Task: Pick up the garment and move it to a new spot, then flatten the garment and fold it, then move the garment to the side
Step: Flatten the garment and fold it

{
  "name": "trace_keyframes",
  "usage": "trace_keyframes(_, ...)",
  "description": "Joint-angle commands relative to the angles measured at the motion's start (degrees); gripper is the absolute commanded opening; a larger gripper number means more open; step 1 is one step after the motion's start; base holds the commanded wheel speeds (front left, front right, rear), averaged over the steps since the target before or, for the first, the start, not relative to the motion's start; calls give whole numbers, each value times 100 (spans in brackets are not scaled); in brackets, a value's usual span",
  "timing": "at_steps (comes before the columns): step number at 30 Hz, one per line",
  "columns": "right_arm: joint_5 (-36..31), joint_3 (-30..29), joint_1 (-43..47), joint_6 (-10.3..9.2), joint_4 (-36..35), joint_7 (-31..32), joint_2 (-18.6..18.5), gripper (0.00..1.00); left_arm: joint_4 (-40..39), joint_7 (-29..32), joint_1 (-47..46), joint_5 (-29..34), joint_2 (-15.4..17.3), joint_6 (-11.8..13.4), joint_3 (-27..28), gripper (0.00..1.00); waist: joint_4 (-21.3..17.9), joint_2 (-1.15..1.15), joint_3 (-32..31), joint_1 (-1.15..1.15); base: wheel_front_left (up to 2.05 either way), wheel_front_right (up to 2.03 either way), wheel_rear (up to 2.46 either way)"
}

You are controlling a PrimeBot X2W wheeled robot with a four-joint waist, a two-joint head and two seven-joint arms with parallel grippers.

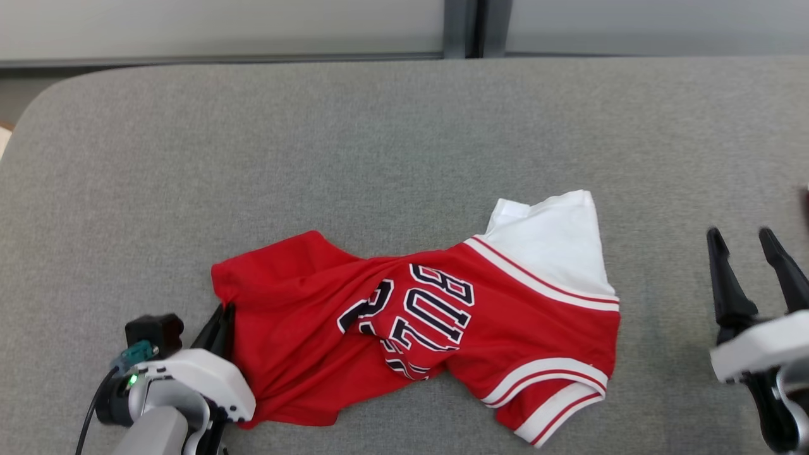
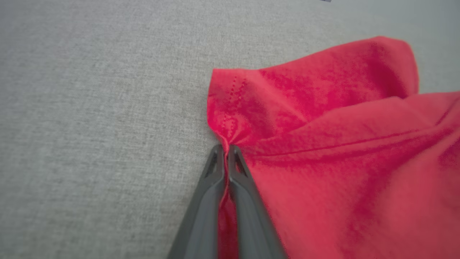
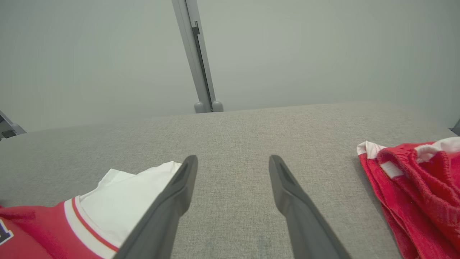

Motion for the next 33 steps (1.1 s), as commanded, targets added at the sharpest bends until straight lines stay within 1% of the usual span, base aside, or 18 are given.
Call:
trace_keyframes(1,94,149,-315,0,214,-39,-105,100,202,59,-63,46,-72,-24,-70,0,132,0,238,0,0,0,0)
trace_keyframes(3,149,422,-700,0,584,-32,-246,100,271,5,-195,63,-129,-51,-99,0,200,0,378,0,0,0,0)
trace_keyframes(9,397,1248,-1779,-1,1885,34,-503,100,480,-128,-537,103,-285,-152,-186,0,408,0,690,0,0,0,0)
trace_keyframes(12,522,1664,-2212,0,2482,-32,-545,100,573,-179,-663,99,-345,-198,-201,0,497,0,790,0,0,0,0)
trace_keyframes(16,766,2116,-2542,-1,3192,-20,-586,100,736,-244,-746,106,-363,-252,-206,0,554,0,827,0,0,0,0)
trace_keyframes(17,816,2213,-2572,-1,3317,-31,-584,92,753,-274,-764,102,-358,-271,-197,0,565,0,822,0,0,0,0)
trace_keyframes(18,877,2282,-2604,-1,3392,-120,-597,44,749,-300,-783,100,-345,-276,-175,0,571,0,815,0,0,0,0)
trace_keyframes(19,948,2327,-2618,0,3439,-186,-614,0,719,-326,-797,96,-324,-278,-142,0,568,0,802,0,0,0,0)
trace_keyframes(21,997,2363,-2640,0,3462,-290,-645,0,674,-345,-796,82,-300,-265,-101,0,560,0,783,0,0,0,0)
trace_keyframes(26,1173,2276,-2621,-1,3156,-1094,-834,0,129,-434,-810,96,-169,-219,87,0,471,0,607,0,0,0,0)
trace_keyframes(29,1204,2160,-2495,-1,2760,-1475,-926,0,-410,-456,-807,152,-44,-129,196,0,369,0,456,0,0,0,0)
trace_keyframes(33,1092,1868,-2298,-1,2005,-1717,-1078,0,-1381,-462,-667,244,190,85,335,0,194,0,275,0,0,0,0)
